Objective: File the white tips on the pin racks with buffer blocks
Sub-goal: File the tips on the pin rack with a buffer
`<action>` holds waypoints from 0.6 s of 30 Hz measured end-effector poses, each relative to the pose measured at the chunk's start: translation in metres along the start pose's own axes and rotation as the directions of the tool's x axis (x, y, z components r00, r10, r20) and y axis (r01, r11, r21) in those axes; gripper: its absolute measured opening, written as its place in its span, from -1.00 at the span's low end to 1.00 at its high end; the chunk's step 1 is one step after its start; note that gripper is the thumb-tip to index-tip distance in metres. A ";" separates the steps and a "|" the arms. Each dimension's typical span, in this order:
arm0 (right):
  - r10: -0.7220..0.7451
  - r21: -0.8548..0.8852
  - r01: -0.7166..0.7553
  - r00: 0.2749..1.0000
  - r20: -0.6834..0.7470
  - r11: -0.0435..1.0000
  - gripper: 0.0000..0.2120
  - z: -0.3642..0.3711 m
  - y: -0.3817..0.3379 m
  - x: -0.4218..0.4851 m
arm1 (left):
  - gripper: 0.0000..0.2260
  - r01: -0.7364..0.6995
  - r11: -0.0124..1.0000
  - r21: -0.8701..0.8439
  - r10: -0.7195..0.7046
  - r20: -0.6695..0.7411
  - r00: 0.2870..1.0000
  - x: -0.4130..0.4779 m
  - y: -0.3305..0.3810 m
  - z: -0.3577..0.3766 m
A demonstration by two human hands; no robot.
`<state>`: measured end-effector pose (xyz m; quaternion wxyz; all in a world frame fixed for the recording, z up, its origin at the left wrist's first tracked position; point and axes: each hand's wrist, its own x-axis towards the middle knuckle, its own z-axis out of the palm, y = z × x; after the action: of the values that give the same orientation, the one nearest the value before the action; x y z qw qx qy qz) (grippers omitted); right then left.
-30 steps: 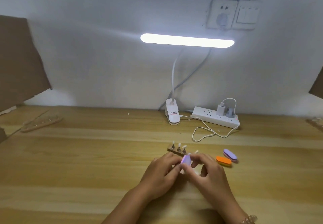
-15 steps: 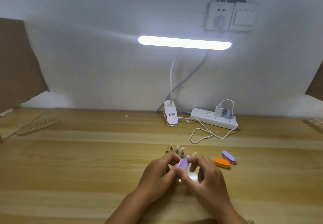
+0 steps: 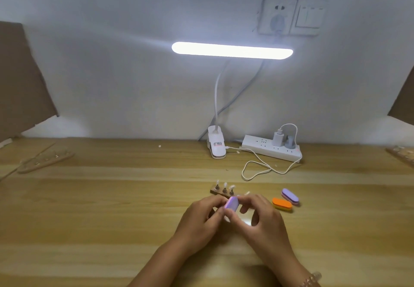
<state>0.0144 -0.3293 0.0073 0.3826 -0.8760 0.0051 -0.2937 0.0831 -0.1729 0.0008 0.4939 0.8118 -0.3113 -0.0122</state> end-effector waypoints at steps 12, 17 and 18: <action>0.027 -0.007 -0.027 0.999 -0.020 1.000 -0.82 0.000 0.001 0.004 | -0.86 -0.046 0.998 0.054 0.043 0.052 0.998 0.000 0.002 0.001; 0.007 0.009 -0.008 0.999 0.045 1.000 -0.81 0.000 -0.001 0.001 | -0.79 -0.045 0.997 0.068 0.041 0.053 0.998 0.000 0.002 0.000; 0.040 0.015 -0.040 0.999 0.009 0.999 -0.83 0.000 0.001 0.003 | -0.84 -0.052 0.997 0.065 0.048 0.049 0.998 0.000 0.002 0.001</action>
<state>0.0172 -0.3306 0.0087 0.3951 -0.8740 0.0185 -0.2821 0.0818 -0.1737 0.0018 0.4593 0.8191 -0.3434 -0.0089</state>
